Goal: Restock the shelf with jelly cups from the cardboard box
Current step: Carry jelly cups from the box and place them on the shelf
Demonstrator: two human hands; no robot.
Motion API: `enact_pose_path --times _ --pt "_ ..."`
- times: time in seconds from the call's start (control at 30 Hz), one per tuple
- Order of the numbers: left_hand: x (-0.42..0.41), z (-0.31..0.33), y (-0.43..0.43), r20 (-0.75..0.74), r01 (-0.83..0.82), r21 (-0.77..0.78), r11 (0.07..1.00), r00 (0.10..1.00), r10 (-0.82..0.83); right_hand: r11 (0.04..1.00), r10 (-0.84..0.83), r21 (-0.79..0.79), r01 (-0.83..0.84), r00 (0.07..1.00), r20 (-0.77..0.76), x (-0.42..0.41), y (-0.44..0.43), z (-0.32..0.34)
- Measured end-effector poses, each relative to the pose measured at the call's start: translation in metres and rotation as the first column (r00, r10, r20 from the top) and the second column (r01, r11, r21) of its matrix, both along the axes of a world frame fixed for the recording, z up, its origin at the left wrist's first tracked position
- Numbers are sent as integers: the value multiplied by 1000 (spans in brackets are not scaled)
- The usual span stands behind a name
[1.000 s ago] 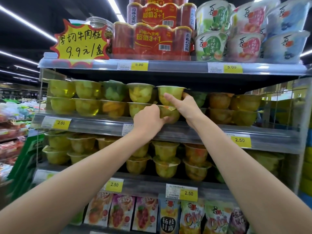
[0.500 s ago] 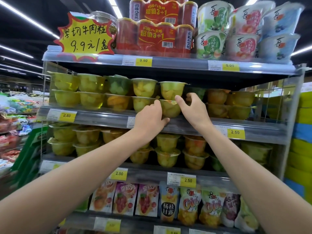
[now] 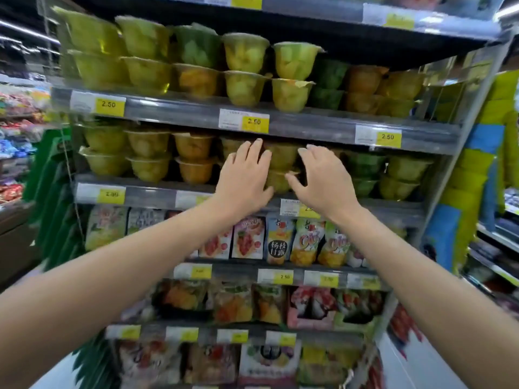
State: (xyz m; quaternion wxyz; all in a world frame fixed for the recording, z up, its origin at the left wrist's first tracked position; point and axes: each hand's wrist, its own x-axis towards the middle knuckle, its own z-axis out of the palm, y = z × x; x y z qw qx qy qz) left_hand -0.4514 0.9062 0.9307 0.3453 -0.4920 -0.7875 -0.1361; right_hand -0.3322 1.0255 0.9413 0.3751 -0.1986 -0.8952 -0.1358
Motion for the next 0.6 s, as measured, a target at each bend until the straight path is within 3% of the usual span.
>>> enact_pose_path --times 0.23,0.6 --pt "18 -68 -43 110 31 -114 993 994 -18 999 15 -54 -3 975 221 27 -38 -64" --pt "92 -178 -183 206 -97 -401 911 959 193 956 201 -287 -61 847 492 90 -152 -180"
